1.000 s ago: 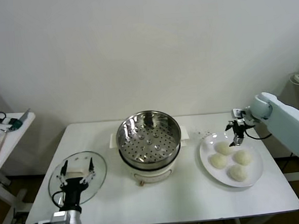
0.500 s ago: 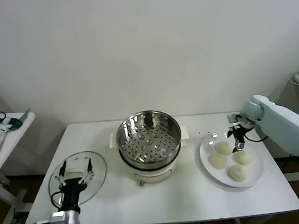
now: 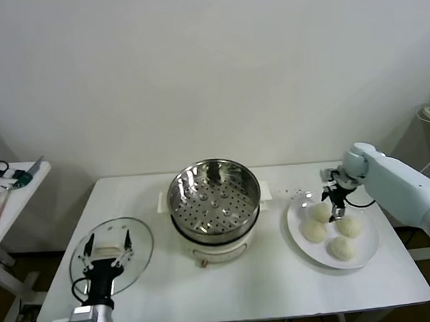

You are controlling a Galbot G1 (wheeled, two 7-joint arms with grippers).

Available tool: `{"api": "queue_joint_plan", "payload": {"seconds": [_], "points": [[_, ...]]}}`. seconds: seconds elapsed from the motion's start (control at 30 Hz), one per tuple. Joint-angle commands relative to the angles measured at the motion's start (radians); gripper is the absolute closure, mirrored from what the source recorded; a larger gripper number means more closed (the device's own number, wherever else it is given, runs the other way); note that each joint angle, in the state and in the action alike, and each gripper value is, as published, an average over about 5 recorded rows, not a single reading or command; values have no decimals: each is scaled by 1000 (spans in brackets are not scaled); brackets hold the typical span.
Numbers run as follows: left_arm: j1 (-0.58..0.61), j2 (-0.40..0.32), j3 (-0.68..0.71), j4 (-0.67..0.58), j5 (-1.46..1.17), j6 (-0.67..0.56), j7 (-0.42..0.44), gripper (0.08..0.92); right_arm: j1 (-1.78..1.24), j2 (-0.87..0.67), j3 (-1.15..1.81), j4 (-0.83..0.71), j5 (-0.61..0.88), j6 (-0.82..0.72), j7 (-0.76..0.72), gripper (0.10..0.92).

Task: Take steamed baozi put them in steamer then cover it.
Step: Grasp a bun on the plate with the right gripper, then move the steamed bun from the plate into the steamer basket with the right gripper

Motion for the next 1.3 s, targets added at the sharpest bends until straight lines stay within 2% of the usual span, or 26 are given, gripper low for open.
{"api": "queue_joint_plan", "payload": {"seconds": [0.03, 0.5, 0.93, 1.1, 1.3], "points": [[1, -1, -1, 4, -1, -2, 0, 177, -10, 42, 30, -63, -40, 23, 10, 203], [0, 0, -2, 9, 0, -3, -1, 177, -17, 49, 36, -70, -47, 27, -13, 208], [11, -1, -4, 6, -2, -9, -1, 177, -3, 44, 50, -56, -35, 40, -15, 342], [19, 1, -5, 2, -2, -9, 4, 177, 86, 8, -47, 34, 47, 54, -20, 354], [27, 1, -1, -2, 3, -8, 5, 177, 349, -21, -285, 178, 206, 94, -32, 355]]}}
